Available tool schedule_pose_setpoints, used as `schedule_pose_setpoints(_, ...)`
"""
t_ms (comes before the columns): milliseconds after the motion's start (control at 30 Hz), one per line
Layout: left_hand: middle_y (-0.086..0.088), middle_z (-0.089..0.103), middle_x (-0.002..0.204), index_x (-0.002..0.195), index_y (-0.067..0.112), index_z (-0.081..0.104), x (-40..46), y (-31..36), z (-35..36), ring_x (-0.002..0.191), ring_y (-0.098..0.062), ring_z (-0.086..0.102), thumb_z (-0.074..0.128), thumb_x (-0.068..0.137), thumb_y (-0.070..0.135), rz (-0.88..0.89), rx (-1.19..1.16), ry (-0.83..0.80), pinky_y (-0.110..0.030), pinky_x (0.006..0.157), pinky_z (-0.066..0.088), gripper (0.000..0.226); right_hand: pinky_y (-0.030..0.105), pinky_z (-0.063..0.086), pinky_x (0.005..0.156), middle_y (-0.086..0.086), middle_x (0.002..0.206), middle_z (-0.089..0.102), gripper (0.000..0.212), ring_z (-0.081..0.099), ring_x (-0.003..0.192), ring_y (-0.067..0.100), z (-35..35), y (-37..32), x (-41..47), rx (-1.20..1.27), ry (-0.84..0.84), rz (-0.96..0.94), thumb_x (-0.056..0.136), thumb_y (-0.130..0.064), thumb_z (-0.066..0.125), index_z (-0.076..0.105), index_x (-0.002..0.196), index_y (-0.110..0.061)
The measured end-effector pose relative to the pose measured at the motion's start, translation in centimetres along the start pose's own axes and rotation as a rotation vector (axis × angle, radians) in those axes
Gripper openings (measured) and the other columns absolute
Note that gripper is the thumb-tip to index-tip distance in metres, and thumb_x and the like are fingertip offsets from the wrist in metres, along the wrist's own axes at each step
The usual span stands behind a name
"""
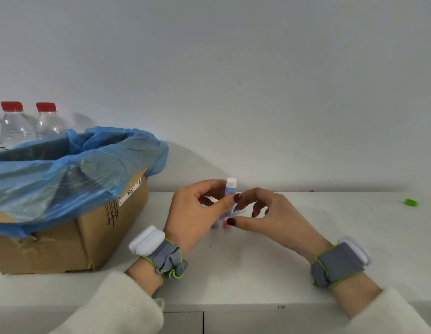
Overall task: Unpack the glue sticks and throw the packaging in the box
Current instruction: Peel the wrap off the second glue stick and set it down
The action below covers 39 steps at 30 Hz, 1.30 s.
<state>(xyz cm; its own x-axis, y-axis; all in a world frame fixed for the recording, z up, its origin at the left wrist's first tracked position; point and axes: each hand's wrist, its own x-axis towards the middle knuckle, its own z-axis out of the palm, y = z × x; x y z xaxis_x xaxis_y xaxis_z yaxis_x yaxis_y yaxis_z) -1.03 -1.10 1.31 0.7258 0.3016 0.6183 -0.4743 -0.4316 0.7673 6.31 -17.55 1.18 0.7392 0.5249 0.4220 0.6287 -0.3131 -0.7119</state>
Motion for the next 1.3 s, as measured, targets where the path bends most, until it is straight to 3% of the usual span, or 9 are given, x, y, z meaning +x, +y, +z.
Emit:
schedule_pose_setpoints(133,0.005,0.077,0.081,0.083,0.035,0.075,-0.2,0.5,0.0,0.071,-0.032,0.066,0.075,0.063,0.046,-0.044,-0.105,-0.061,-0.035,0.061,0.058,0.023,0.007,0.037,0.054,-0.021,0.069,0.069,0.018,0.048,0.055,-0.004,0.2,-0.2,-0.2,0.131,-0.056,-0.053,0.070,-0.041,0.081,0.072,0.076,-0.028)
schedule_pose_setpoints(333,-0.005,0.076,0.082,0.084,0.035,0.077,-0.3,1.1,0.0,0.068,-0.023,0.056,0.073,0.062,0.045,-0.050,-0.176,-0.109,-0.047,0.068,0.055,0.024,0.013,0.038,0.057,-0.018,0.064,0.064,0.010,0.048,0.057,-0.001,0.3,-0.4,-0.5,0.280,-0.073,-0.049,0.075,-0.036,0.079,0.073,0.075,-0.028)
schedule_pose_setpoints(533,0.002,0.075,0.072,0.096,0.019,0.076,-0.2,0.9,-0.3,0.058,-0.018,0.060,0.070,0.071,0.039,-0.020,-0.170,-0.134,-0.027,0.055,0.054,0.033,0.014,0.040,0.062,-0.013,0.072,0.070,0.015,0.055,0.065,0.002,0.0,-1.2,-0.9,0.464,-0.278,-0.051,0.090,-0.028,0.063,0.076,0.084,-0.029)
schedule_pose_setpoints(733,-0.013,0.071,0.079,0.083,0.039,0.076,-0.5,1.1,0.0,0.044,-0.006,0.047,0.073,0.074,0.036,0.006,-0.136,-0.188,-0.021,0.047,0.047,0.010,0.015,0.043,0.062,-0.017,0.075,0.072,0.012,0.055,0.064,0.003,0.2,-1.4,-1.1,0.478,-0.404,-0.038,0.084,-0.036,0.064,0.075,0.080,-0.036)
schedule_pose_setpoints(867,-0.016,0.074,0.088,0.087,0.040,0.075,-0.4,1.0,0.2,0.063,-0.039,0.054,0.071,0.074,0.035,-0.002,-0.137,-0.166,-0.054,0.065,0.055,0.015,0.026,0.044,0.067,-0.009,0.073,0.070,0.020,0.054,0.061,0.007,0.2,-0.9,-0.6,0.499,-0.283,0.029,0.070,-0.044,0.077,0.076,0.078,-0.026)
schedule_pose_setpoints(933,-0.019,0.073,0.093,0.088,0.038,0.076,-0.4,1.1,0.0,0.069,-0.035,0.056,0.072,0.073,0.039,-0.015,-0.174,-0.142,-0.059,0.075,0.053,0.016,0.029,0.044,0.069,-0.008,0.070,0.068,0.025,0.054,0.060,0.008,0.1,-0.7,-0.4,0.523,-0.209,0.068,0.064,-0.045,0.084,0.075,0.074,-0.024)
schedule_pose_setpoints(1000,-0.018,0.073,0.095,0.090,0.038,0.076,-0.4,1.2,-0.1,0.076,-0.027,0.056,0.071,0.073,0.042,-0.009,-0.172,-0.133,-0.055,0.076,0.054,0.018,0.028,0.046,0.069,-0.004,0.071,0.068,0.030,0.056,0.059,0.007,0.0,-0.7,-0.4,0.546,-0.183,0.087,0.059,-0.049,0.079,0.075,0.073,-0.023)
schedule_pose_setpoints(1133,-0.022,0.071,0.100,0.097,0.031,0.075,-0.3,1.1,0.0,0.086,-0.052,0.057,0.068,0.075,0.039,-0.020,-0.169,-0.140,-0.050,0.074,0.058,0.024,0.021,0.049,0.068,-0.006,0.075,0.072,0.032,0.062,0.063,0.006,0.1,-0.9,-0.6,0.541,-0.265,0.059,0.072,-0.050,0.068,0.077,0.084,-0.023)
schedule_pose_setpoints(1300,-0.025,0.069,0.098,0.095,0.034,0.075,-0.4,0.8,0.2,0.079,-0.053,0.057,0.068,0.075,0.046,-0.032,-0.189,-0.210,-0.032,0.053,0.054,0.025,0.018,0.050,0.070,-0.017,0.074,0.073,0.015,0.063,0.066,0.002,0.1,-1.2,-1.0,0.472,-0.430,0.037,0.083,-0.042,0.065,0.077,0.082,-0.033)
